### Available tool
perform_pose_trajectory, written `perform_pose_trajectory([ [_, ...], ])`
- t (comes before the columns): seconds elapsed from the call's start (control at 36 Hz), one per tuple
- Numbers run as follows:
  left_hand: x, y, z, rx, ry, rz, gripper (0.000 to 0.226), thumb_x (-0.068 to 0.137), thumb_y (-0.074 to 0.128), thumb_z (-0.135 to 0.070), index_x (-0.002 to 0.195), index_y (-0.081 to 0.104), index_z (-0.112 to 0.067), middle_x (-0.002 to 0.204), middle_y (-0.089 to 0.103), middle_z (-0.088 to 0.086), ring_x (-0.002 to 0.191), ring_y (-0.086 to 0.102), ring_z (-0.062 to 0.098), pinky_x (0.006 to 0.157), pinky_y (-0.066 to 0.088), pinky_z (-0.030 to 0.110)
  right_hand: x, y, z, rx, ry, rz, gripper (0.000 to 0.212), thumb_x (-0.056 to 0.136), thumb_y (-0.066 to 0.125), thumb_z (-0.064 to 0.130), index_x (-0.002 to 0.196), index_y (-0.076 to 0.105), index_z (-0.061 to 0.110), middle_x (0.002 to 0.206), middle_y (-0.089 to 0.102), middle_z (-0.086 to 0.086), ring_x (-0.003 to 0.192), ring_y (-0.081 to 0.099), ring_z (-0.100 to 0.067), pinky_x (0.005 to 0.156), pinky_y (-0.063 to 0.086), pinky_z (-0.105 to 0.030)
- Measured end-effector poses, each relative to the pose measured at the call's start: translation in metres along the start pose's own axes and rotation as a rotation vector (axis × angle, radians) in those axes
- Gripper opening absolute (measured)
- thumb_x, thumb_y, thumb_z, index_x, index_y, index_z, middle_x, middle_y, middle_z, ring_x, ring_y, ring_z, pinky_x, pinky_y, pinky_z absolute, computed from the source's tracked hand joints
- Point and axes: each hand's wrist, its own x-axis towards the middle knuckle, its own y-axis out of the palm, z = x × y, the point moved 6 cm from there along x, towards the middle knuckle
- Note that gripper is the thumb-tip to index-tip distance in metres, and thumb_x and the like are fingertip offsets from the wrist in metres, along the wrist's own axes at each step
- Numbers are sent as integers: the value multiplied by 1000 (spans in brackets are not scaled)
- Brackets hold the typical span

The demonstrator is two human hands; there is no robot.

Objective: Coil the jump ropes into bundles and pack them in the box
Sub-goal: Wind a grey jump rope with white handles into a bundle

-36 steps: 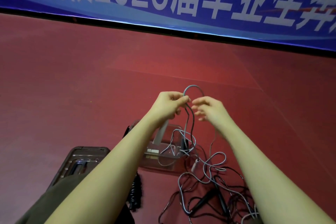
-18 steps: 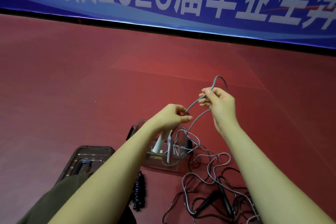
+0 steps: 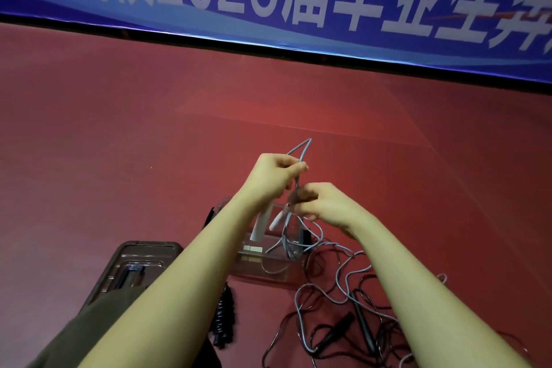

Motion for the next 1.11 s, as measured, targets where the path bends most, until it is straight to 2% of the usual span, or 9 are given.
perform_pose_trajectory([
  [0.19, 1, -6, -6, 16, -11, 1, 39, 102, 39, -33, 98, 69, -8, 67, 50, 1, 52, 40, 15, 46, 31, 23, 3, -5, 6, 34, -73, -130, 14, 84, 61, 0, 71, 62, 4, 59, 57, -2, 56, 50, -12, 59, 41, -24],
  [0.31, -1, -4, -6, 287, 50, 93, 25, 95, 47, -23, 118, 54, -18, 87, 55, 3, 73, 48, 18, 66, 37, 28, 3, -15, 5, 226, -88, -252, 23, 87, 58, -4, 66, 59, 5, 55, 58, -2, 47, 53, -7, 52, 44, -20],
  [0.47, -8, 6, 12, 580, 158, 207, 98, 71, 69, -21, 146, 7, -31, 119, 47, 12, 95, 54, 31, 82, 49, 45, 1, -20, 10, 520, -71, -279, 15, 89, 59, 3, 76, 65, 5, 68, 68, -10, 57, 63, -11, 56, 52, -18],
  [0.61, -5, 6, 13, 753, 193, 21, 71, 89, 46, -10, 148, 6, -17, 104, 61, 15, 85, 54, 36, 60, 35, 36, -2, -19, 17, 693, -57, -241, 13, 89, 59, 3, 78, 65, 2, 68, 70, -9, 59, 65, -14, 55, 53, -20],
  [0.69, -9, 8, 12, 815, 224, -1, 71, 89, 41, -3, 148, 3, -15, 83, 57, 11, 67, 47, 31, 54, 30, 34, -3, -27, 16, 483, -55, -375, 17, 86, 65, 10, 69, 63, 6, 64, 63, -6, 52, 54, -10, 49, 43, -21],
  [0.81, -13, 13, 6, 757, 354, 35, 70, 93, 43, -3, 149, 1, -15, 104, 62, 8, 65, 50, 29, 54, 43, 39, -7, -45, 12, 130, -79, -615, 25, 77, 76, 25, 80, 53, 14, 86, 54, -1, 80, 49, -14, 69, 36, -26],
  [0.89, -14, 12, 1, 717, 405, 32, 67, 95, 42, -4, 149, 2, -15, 120, 58, 10, 77, 56, 32, 65, 50, 43, -4, -41, 11, 128, -90, -471, 26, 85, 68, 28, 101, 53, 15, 110, 54, -3, 105, 49, -15, 88, 38, -27],
  [1.0, -10, 10, 0, 719, 417, 2, 64, 95, 40, -7, 147, 4, -18, 100, 54, 7, 70, 50, 29, 56, 42, 37, -5, -30, 18, 190, -141, -282, 26, 94, 54, 24, 83, 66, 3, 78, 68, -3, 82, 59, -14, 82, 41, -29],
  [1.11, -11, 12, -1, 652, 367, 3, 56, 93, 39, -3, 142, 14, -13, 89, 46, 4, 59, 46, 26, 47, 30, 34, -7, -31, 22, 430, -206, -287, 27, 91, 58, 11, 66, 54, 3, 56, 55, -6, 50, 56, -19, 61, 49, -27],
])
